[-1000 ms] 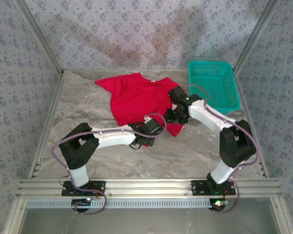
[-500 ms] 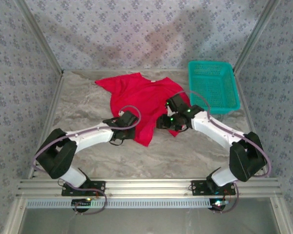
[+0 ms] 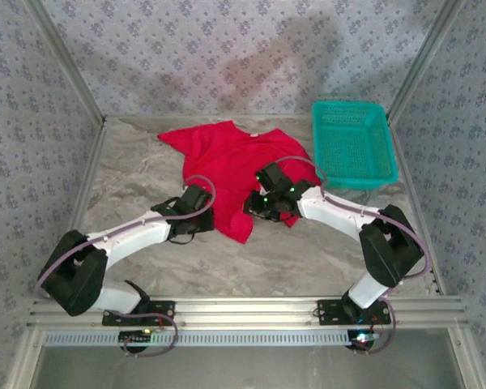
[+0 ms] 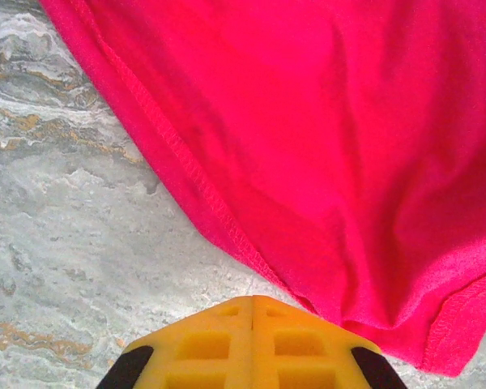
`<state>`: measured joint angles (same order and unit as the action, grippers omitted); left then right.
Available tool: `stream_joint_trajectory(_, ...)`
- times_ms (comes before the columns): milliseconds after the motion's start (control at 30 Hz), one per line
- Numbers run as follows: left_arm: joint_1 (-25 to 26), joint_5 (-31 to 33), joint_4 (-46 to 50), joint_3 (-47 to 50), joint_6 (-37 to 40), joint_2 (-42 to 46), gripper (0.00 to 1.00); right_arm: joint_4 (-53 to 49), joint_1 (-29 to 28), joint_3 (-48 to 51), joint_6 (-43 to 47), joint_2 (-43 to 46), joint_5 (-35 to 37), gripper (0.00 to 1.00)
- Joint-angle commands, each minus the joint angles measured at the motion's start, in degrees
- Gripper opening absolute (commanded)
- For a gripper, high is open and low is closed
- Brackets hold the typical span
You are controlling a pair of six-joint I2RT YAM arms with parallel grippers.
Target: Fold the inside-out t-shirt
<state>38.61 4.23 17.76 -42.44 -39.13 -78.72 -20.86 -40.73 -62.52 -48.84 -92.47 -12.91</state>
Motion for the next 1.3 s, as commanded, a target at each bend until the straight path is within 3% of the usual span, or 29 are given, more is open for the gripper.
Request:
stream_joint_trajectory(0, -0.3, -1.8, -1.2, 1.2, 0.1, 2.2, 0.00, -2.7, -0.9, -3.1, -0.5, -0.7, 2.4, 0.08)
stream_joint_trajectory(67, -0.3, -2.8, -2.3, 1.8, 0.7, 2.7, 0.00, -3.9, -1.1, -4.3, -0.1, -0.7, 3.0, 0.00)
stream_joint_trajectory(267, 1.8, -6.2, -8.6, 3.7, 5.5, 5.7, 0.02, -5.1, -1.3, -7.4, 0.3, -0.8, 3.0, 0.00)
stream_joint_trajectory(333, 3.5, -7.5, -11.7, 4.6, 7.7, 6.4, 0.09, -5.6, -1.2, -8.3, 0.7, -1.3, 3.3, 0.00)
stream_joint_trajectory(467, 8.0, -8.9, -19.4, 6.3, 11.4, 5.6, 0.37, -5.4, -1.0, -9.5, 0.8, -2.6, 2.8, 0.00)
stream_joint_trajectory(567, 11.3, -8.3, -22.2, 6.0, 11.7, 3.3, 0.42, -5.4, -0.9, -10.4, 0.6, -3.1, 2.5, 0.00)
stream_joint_trajectory(700, 15.4, -3.3, -25.9, 5.5, 10.7, 0.2, 0.48, -5.6, -0.6, -11.0, 0.5, -3.3, 2.3, 0.00)
stream_joint_trajectory(767, 16.4, -0.5, -27.9, 5.6, 9.8, -0.9, 0.62, -5.8, -0.4, -11.1, 0.6, -3.2, 2.2, 0.00)
stream_joint_trajectory(833, 17.1, 2.7, -29.1, 5.5, 8.7, -2.2, 0.71, -5.9, -0.3, -11.2, 0.6, -3.3, 2.1, 0.00)
stream_joint_trajectory(967, 17.8, 8.3, -27.8, 3.1, 7.0, -6.2, 0.71, -6.0, -0.2, -11.2, 0.8, -3.2, 2.0, 0.00)
stream_joint_trajectory(1133, 17.9, 13.7, -22.2, -1.1, 4.8, -11.1, 0.63, -6.0, -0.3, -11.0, 0.7, -2.8, 1.9, 0.00)
stream_joint_trajectory(1267, 17.9, 15.7, -19.4, -1.7, 4.2, -11.5, 0.28, -5.9, -0.2, -10.7, 0.8, -2.7, 2.1, 0.00)
